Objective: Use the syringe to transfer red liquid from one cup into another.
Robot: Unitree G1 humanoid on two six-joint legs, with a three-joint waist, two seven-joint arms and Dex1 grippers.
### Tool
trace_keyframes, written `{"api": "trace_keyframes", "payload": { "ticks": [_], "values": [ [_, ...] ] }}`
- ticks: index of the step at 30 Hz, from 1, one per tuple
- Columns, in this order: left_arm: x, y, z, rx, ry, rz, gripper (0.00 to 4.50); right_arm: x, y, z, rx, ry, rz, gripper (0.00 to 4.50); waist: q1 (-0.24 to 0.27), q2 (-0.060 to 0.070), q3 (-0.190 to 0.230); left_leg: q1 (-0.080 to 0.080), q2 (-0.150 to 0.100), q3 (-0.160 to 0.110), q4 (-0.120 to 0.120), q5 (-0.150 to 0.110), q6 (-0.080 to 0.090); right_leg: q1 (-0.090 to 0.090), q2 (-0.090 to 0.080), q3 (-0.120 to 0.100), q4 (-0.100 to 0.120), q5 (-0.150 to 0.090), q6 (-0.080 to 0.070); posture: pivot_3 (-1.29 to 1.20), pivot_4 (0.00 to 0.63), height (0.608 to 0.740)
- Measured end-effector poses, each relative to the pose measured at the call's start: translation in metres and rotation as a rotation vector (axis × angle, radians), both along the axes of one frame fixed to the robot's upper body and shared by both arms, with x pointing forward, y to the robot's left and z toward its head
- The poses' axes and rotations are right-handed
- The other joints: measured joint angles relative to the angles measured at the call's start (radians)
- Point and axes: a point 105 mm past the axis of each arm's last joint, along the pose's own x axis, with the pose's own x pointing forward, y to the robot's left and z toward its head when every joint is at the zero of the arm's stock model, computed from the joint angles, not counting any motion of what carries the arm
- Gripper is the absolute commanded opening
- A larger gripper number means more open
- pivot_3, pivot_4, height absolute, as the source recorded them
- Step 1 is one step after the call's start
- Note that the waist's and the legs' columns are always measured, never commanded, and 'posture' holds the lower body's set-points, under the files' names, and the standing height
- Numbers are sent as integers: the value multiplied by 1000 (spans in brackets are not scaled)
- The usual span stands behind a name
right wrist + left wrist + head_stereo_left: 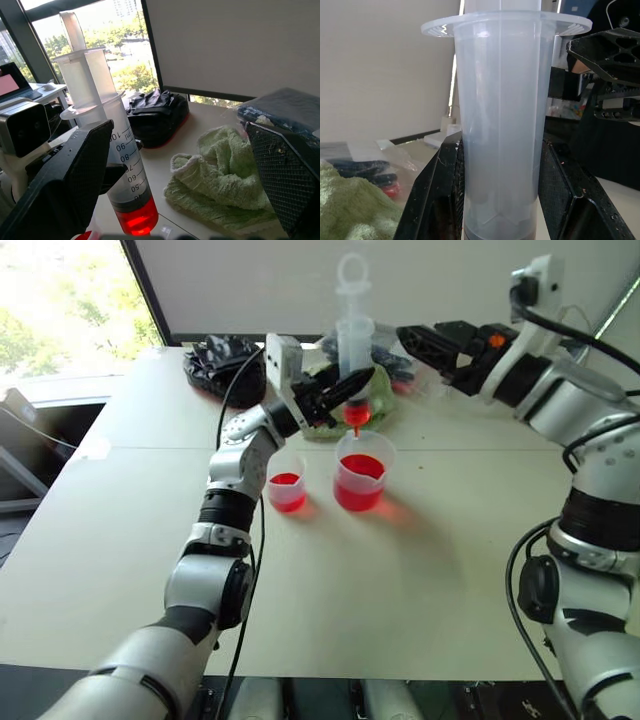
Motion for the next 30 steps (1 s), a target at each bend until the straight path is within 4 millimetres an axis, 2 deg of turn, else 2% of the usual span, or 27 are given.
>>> {"api": "trace_keyframes", "payload": {
  "ticks": [3,8,12,17,22,26,30],
  "values": [
    [-6,-1,4,2,-9,-14,1395,0,-1,0,-1,0,-3,4388,0,0,0,0,0,0,0,1,-2,0,0,0,0,0,0,0,150,724],
    [-15,-6,-1,-7,60,-71,1395,0,-1,0,-1,1,-3,4388,-1,0,0,0,0,0,0,1,-2,0,0,0,0,0,0,0,150,724],
    [-25,-9,4,16,19,-99,1395,1,-2,-4,-1,12,-7,4388,-1,0,0,0,0,0,-1,1,-2,0,0,0,0,0,0,0,150,724],
    [-31,-5,-7,98,-37,-111,1395,2,-2,-6,-7,16,-11,4388,-2,0,0,0,0,0,-1,1,-2,0,0,0,-1,0,0,0,150,724],
    [-34,-6,-6,115,-71,-121,1395,2,1,-10,-23,25,2,4388,0,0,0,0,0,0,-1,1,-2,0,0,0,-4,0,0,0,150,724],
    [-32,2,-5,126,-77,-103,1395,2,1,-10,-24,24,2,4388,-1,0,0,0,0,0,-2,1,-2,0,0,0,-5,0,0,0,150,724],
    [-26,24,5,95,-64,-59,1395,2,2,-10,-25,25,5,4388,-5,0,0,0,1,0,-2,1,-2,0,1,0,-5,0,0,0,150,724]
  ]
}}
